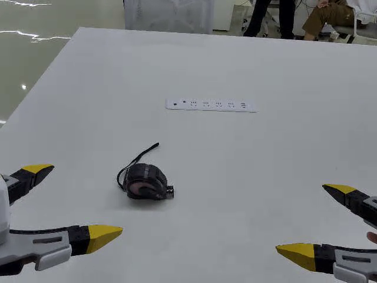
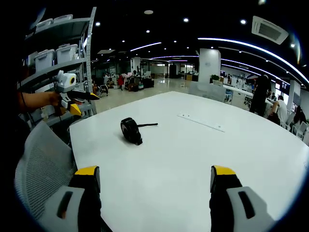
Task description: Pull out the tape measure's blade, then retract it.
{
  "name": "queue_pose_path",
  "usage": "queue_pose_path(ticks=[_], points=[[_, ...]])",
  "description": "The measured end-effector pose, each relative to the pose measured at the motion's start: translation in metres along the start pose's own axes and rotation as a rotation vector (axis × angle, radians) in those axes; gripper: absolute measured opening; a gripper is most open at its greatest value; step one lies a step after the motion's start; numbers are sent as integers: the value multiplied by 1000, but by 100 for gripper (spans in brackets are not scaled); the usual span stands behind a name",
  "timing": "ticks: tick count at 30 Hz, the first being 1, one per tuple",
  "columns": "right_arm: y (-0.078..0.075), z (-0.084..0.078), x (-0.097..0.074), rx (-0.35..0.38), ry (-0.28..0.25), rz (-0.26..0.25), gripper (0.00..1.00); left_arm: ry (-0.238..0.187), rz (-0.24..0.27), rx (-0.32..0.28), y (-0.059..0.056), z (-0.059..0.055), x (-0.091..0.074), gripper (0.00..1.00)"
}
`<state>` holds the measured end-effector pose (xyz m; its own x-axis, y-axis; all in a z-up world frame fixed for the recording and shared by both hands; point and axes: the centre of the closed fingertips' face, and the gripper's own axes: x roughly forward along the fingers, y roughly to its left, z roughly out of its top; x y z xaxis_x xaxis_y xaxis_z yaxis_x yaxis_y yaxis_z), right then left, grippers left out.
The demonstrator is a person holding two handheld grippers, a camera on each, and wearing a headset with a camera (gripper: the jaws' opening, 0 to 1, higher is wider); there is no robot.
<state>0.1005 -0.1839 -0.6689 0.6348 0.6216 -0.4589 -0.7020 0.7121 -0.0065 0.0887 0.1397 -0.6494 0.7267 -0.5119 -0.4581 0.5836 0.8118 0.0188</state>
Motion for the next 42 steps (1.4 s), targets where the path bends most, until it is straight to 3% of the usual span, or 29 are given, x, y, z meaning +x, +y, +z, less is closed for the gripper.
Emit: queue_pose_path(ticks=[19,29,42], points=[[2,4,13,-94,16,100,90,65,-67,133,10,-1,12,90],[3,9,24,-156,30,165,82,74,-127,211,14,3,28,84],[-1,12,42,-226,33,227,70,121,-202,297,20,-1,50,74]])
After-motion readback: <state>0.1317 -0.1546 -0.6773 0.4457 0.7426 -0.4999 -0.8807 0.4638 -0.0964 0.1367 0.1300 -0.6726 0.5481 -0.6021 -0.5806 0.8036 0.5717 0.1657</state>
